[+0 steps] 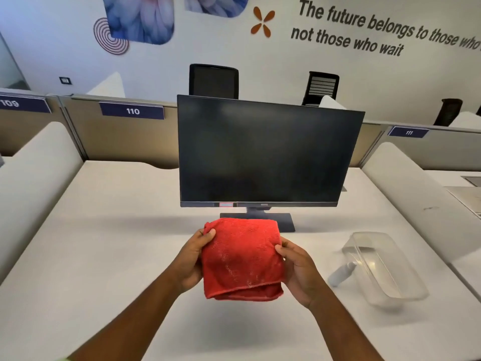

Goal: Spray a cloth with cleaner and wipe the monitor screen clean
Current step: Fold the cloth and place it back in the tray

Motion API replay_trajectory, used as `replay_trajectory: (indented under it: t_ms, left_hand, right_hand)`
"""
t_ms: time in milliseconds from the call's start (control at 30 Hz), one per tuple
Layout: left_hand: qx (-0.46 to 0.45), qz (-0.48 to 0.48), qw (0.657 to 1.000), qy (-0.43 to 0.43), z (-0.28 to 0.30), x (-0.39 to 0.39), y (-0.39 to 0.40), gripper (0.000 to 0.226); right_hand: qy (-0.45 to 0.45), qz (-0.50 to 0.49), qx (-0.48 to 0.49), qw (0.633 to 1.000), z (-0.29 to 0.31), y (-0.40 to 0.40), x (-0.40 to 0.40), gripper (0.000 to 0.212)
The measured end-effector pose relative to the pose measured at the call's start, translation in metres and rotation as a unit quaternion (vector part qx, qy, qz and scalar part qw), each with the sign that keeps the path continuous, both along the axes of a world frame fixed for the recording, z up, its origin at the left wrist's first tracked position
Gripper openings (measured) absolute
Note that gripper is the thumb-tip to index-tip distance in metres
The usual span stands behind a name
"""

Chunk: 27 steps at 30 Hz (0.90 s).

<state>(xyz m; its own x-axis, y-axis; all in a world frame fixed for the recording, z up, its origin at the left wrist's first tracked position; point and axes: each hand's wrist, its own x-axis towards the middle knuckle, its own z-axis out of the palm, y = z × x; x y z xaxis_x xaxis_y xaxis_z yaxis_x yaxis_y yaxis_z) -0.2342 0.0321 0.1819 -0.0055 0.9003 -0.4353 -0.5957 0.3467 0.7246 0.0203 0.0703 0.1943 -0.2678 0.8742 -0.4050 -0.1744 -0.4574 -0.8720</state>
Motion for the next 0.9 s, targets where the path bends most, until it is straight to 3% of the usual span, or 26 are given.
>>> replay_trajectory:
  t_ms: [167,300,467,600,667,767,900]
  left_hand:
    - [-0.023,-0.088,0.996,-0.003,-0.015,0.027,-0.021,0.034]
    - [-0.014,-0.076,0.995,0.057,-0.025,0.049,-0.023,0.037]
    - [-0.104,-0.14,0.977,0.123,-0.058,0.086,-0.039,0.046]
    - [-0.078,-0.061,0.967,0.236,-0.087,0.116,-0.052,0.046]
    - [-0.008,-0.067,0.928,0.367,-0.1,0.124,-0.059,0.055]
    - [0.077,-0.124,0.802,0.579,-0.114,0.133,-0.068,0.07]
    - [0.104,-0.215,0.647,0.724,-0.126,0.143,-0.081,0.076]
  right_hand:
    - [-0.009,0.041,-0.027,0.999,-0.008,-0.009,0.023,0.048]
    - [-0.002,0.024,-0.029,0.999,-0.018,-0.009,0.049,0.036]
    - [-0.098,0.096,-0.069,0.988,-0.055,-0.009,0.089,0.045]
    - [-0.159,0.121,-0.091,0.976,-0.09,-0.006,0.117,0.053]
    - [-0.225,0.113,-0.055,0.966,-0.103,-0.003,0.125,0.048]
    - [-0.356,0.114,0.016,0.927,-0.109,-0.007,0.13,0.048]
    - [-0.431,0.186,0.106,0.877,-0.108,-0.018,0.133,0.085]
